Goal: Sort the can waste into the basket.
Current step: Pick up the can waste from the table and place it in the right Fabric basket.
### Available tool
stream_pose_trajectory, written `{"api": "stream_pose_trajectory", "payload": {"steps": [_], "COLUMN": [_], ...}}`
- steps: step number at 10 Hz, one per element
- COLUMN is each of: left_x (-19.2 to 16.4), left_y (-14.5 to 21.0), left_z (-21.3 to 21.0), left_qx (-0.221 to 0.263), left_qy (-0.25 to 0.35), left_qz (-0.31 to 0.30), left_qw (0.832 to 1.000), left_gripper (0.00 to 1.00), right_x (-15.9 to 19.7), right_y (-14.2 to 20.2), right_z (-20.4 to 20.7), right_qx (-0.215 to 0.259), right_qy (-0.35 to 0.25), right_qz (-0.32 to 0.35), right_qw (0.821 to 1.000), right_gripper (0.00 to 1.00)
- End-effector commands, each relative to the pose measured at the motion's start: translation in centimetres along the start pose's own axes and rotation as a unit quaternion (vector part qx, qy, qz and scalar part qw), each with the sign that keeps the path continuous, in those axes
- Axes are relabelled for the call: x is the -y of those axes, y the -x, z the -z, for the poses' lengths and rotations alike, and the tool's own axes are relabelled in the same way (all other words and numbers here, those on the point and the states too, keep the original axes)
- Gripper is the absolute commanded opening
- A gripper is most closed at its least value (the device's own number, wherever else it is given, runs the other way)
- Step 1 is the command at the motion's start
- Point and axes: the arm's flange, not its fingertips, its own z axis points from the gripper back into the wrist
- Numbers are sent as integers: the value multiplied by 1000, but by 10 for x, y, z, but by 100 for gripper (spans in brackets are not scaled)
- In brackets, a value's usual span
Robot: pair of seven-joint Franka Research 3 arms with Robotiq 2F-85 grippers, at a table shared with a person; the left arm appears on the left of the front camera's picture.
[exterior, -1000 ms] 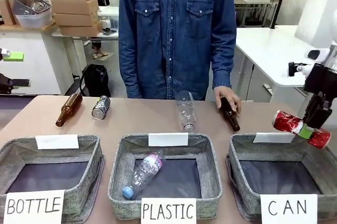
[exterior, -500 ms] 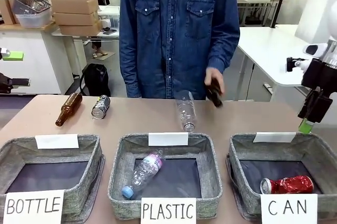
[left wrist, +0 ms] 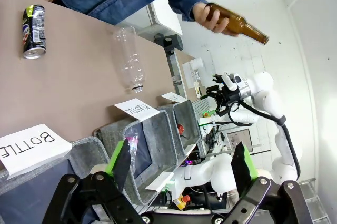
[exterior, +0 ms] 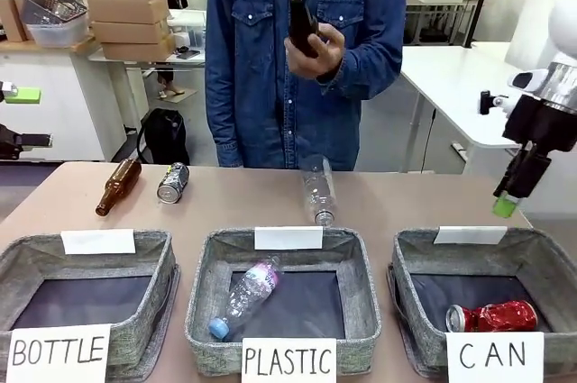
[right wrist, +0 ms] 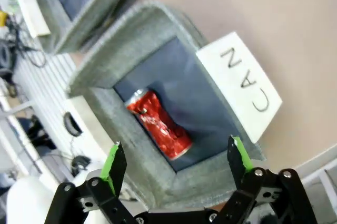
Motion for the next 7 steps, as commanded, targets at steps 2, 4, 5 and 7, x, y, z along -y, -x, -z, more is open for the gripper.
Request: {"api": "stream_pose_trajectory", "payload": {"steps": [2, 4, 5, 7], "left_x": [1, 1, 1, 1], "left_y": [-1, -1, -1, -1], "left_z": [2, 2, 2, 2], "left_qx": [7, 7, 7, 7], "left_qy": [11, 11, 11, 11], "left_qz": [11, 11, 11, 11], "left_qw": [1000, 1000, 1000, 1000], "left_gripper": [100, 100, 100, 100], "right_x": [46, 78, 101, 140], "right_y": [-38, -64, -75, -100], "right_z": [-13, -7, -11, -12], "right_qx": [112, 149, 203, 240], "right_qy": [-155, -230, -339, -474], "right_qz": [141, 196, 182, 260], "right_qw": [971, 942, 900, 807], "right_gripper": [100, 100, 100, 100]}}
